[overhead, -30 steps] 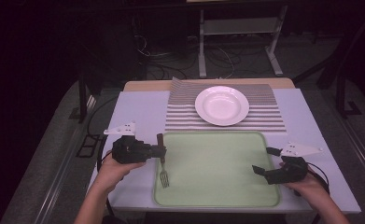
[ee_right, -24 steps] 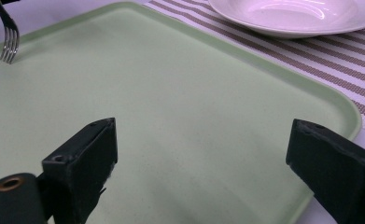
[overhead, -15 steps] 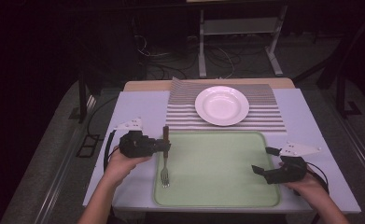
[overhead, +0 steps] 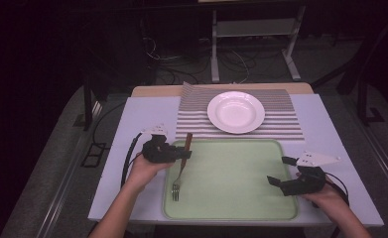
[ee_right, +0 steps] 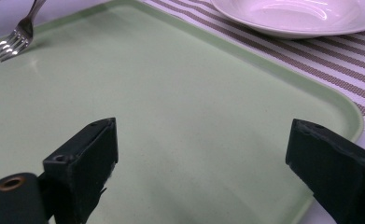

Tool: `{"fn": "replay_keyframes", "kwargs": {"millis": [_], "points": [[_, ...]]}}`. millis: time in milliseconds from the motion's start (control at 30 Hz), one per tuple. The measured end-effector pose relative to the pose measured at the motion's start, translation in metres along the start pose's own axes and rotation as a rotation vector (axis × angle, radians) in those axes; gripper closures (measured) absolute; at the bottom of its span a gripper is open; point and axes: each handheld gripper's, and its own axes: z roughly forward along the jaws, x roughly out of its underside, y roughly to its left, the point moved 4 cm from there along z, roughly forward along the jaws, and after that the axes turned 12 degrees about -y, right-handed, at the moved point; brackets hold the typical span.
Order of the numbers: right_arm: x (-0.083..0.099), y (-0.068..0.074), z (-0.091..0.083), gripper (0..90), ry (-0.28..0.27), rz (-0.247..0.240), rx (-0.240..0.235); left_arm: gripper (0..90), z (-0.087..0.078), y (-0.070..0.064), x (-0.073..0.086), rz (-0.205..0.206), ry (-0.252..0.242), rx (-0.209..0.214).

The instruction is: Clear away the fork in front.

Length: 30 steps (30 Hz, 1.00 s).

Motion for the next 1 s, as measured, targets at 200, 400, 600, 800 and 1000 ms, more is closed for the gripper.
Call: {"fn": "replay_keyframes", "kwargs": {"millis": [200, 400, 600, 800, 1000], "points": [[0.0, 0.002, 0.001, 9.3, 0.005, -0.011, -0.003, 71.7, 0.007, 0.005, 0.01, -0.03, 0.018, -0.024], [0.0, 0.001, 0.002, 9.3, 0.006, -0.01, -0.003, 71.7, 0.018, 0.006, 0.021, -0.038, 0.078, -0.029], [0.0, 0.002, 0.002, 9.3, 0.006, -0.011, -0.005, 71.9, 0.026, 0.01, 0.03, -0.05, 0.133, -0.052], [0.0, 0.002, 0.002, 9.3, 0.006, -0.011, -0.005, 69.2, 0.029, 0.012, 0.034, -0.033, 0.16, -0.077], [0.0, 0.002, 0.002, 9.3, 0.008, -0.011, -0.006, 61.6, 0.027, 0.012, 0.031, -0.012, 0.145, -0.098]]}}
